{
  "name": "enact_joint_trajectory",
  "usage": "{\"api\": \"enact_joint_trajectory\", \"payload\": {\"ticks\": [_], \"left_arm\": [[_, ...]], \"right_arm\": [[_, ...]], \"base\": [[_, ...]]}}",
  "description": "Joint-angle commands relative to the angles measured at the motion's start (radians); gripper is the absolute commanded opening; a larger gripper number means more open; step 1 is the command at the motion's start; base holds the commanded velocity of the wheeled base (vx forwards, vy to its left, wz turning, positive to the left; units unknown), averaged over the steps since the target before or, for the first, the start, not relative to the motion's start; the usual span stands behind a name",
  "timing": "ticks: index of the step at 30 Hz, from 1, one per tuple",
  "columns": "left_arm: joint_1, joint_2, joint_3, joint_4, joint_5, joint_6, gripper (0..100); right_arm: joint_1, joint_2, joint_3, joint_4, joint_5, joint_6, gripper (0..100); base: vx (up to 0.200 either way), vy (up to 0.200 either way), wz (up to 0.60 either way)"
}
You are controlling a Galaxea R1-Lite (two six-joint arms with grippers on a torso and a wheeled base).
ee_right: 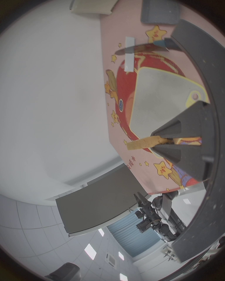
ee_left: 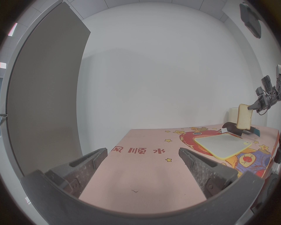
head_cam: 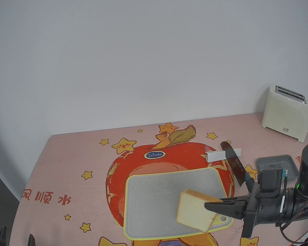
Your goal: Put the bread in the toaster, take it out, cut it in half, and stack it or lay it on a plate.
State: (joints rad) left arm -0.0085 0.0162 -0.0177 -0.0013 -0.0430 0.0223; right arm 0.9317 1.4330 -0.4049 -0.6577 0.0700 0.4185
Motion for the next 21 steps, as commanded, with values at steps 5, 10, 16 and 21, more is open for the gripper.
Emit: {"api": "enact_joint_trajectory", "payload": {"ticks": [5, 10, 16, 21], "left_arm": [[0.001, -0.009, 0.018, 0.000, 0.000, 0.001, 100], [-0.001, -0.009, 0.018, 0.000, 0.000, 0.001, 100], [0.001, -0.009, 0.018, 0.000, 0.000, 0.001, 100], [0.001, -0.009, 0.018, 0.000, 0.000, 0.001, 100]], "right_arm": [[0.010, 0.047, -0.003, -0.042, 0.001, 0.022, 0], [0.012, 0.098, -0.002, -0.175, -0.010, 0.074, 0], [0.012, 0.185, -0.003, -0.240, -0.016, 0.103, 0], [0.010, 0.234, -0.005, -0.295, -0.055, 0.108, 0]], "base": [[-0.080, 0.000, 0.00], [0.000, 0.000, 0.00], [0.000, 0.000, 0.00], [0.000, 0.000, 0.00]]}}
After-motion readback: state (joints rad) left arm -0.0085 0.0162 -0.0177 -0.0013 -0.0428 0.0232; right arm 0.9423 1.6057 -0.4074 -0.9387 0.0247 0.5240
